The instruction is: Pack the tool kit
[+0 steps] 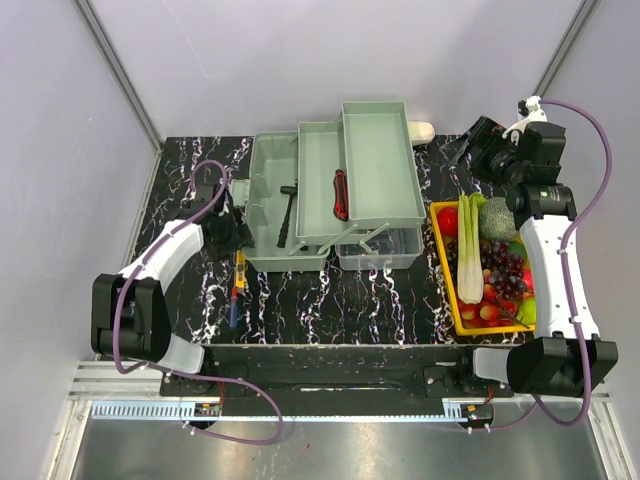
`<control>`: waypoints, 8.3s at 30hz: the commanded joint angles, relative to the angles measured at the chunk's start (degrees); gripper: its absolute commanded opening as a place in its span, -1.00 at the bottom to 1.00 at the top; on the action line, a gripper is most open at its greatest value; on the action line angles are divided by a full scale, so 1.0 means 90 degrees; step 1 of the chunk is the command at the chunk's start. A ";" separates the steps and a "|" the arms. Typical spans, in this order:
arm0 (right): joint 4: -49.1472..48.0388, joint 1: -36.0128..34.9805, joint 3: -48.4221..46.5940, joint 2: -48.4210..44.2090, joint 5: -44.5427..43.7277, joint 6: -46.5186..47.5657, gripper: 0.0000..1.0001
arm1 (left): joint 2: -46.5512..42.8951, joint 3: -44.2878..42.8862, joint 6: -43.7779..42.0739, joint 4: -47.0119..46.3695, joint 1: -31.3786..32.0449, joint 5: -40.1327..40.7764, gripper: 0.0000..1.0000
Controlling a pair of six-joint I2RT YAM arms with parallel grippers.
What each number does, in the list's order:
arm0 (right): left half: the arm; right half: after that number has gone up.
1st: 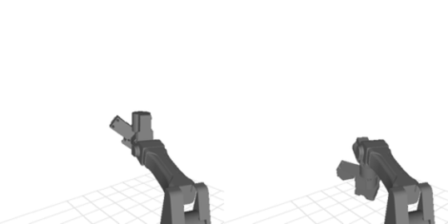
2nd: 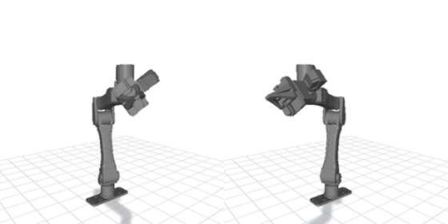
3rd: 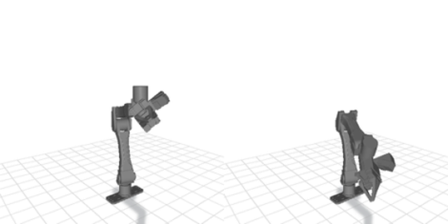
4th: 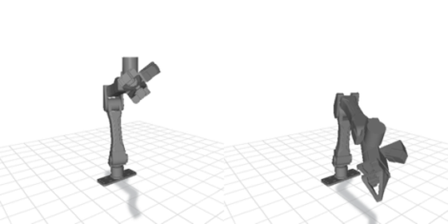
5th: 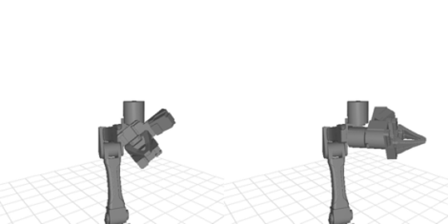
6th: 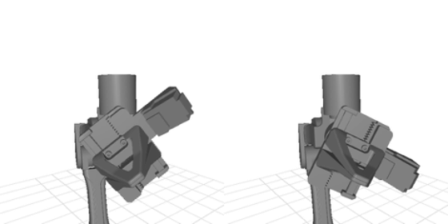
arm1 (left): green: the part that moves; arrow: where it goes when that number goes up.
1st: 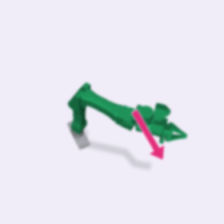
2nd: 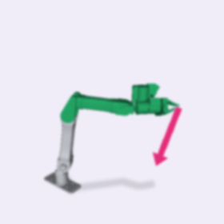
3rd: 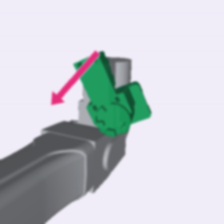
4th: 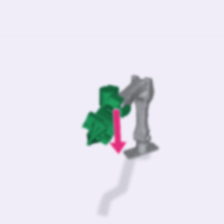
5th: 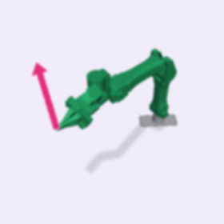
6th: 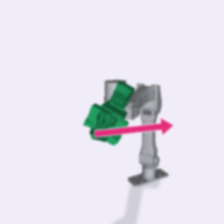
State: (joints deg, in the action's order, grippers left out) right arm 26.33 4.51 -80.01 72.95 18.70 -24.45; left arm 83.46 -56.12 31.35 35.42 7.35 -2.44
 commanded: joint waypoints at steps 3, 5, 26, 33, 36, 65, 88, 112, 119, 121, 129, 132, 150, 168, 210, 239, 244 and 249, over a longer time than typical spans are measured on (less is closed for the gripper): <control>-0.0122 0.0016 -0.0085 -0.0009 0.0100 0.0021 0.98 | -0.0639 -0.0698 -0.0251 0.0147 -0.0075 0.0240 0.56; -0.0132 0.0026 -0.0027 -0.0068 0.0052 0.0040 0.97 | -0.0981 -0.0582 -0.0232 -0.0028 -0.0085 0.0553 0.68; -0.0093 0.0026 0.0325 -0.0078 -0.0144 -0.0106 0.97 | -0.1656 0.1654 0.1135 0.0860 -0.0252 0.0476 0.21; -0.0005 0.0026 0.0228 0.0000 -0.0251 -0.0164 0.96 | -0.1149 0.1733 0.1194 0.0869 0.0286 0.0885 0.17; 0.0043 0.0026 0.0150 0.0020 -0.0320 -0.0145 0.96 | -0.0886 0.1802 0.1184 0.0830 0.0286 0.1003 0.04; -0.1273 -0.0013 -0.0046 0.0107 0.2471 -0.0310 0.99 | -0.1392 -0.0540 0.0639 0.1377 0.0286 0.1796 -1.00; -0.2642 -0.2864 -0.0222 0.1191 0.3186 -0.0496 0.93 | 0.0140 -0.3540 0.3419 -0.3503 0.1760 -0.3723 -1.00; -0.2399 -0.2933 -0.0319 0.1309 0.2632 -0.0702 -1.00 | 0.0746 -0.4124 0.3101 -0.2936 0.2093 -0.3385 0.01; -0.0907 -0.2933 -0.0524 0.1279 0.0007 -0.0195 -1.00 | 0.0376 -0.4411 0.1712 -0.0411 0.1596 -0.0970 0.42; -0.0456 -0.2933 -0.0602 0.1338 -0.0774 0.0001 -1.00 | 0.0161 -0.4137 0.1566 -0.0323 0.1304 -0.0824 0.47; 0.0716 -0.2943 -0.0778 0.1748 -0.2047 0.0626 -1.00 | -0.0318 -0.3658 0.0980 0.0283 0.0492 -0.0160 0.74; 0.0990 -0.2933 -0.0944 0.1943 -0.2477 0.0685 -0.97 | -0.0348 -0.3560 0.0882 0.0449 0.0326 0.0123 0.84; 0.1850 -0.2933 -0.1852 0.2217 -0.3249 0.0724 0.10 | 0.0082 -0.3540 0.0647 0.0791 -0.0319 0.0866 0.98; 0.1547 -0.2933 -0.1658 0.1094 -0.3386 0.0724 0.26 | 0.2551 -0.3432 0.1779 -0.0253 -0.1559 -0.0255 0.58; 0.1469 -0.2933 -0.1413 0.0996 -0.3172 0.0334 0.33 | 0.5580 -0.6265 0.0179 0.1543 -0.1677 0.0945 -0.23; -0.0854 -0.2972 -0.0554 0.0752 0.1886 0.0373 0.99 | 0.0631 -0.4908 -0.0827 0.0441 -0.1248 -0.1085 -1.00; -0.1342 -0.3177 -0.0573 0.0927 0.2229 0.0344 0.99 | -0.0083 -0.4488 -0.0302 -0.0447 -0.0574 -0.2364 -1.00; -0.1733 -0.3382 -0.0700 0.1171 0.2463 0.0071 0.99 | -0.0474 -0.3883 0.0664 -0.1726 0.0275 -0.2912 -1.00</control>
State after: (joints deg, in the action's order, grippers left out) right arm 17.02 -24.34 -84.93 82.02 36.58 -21.37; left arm 82.56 -94.00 30.11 32.95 5.74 -20.78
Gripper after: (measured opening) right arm 0.993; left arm 0.282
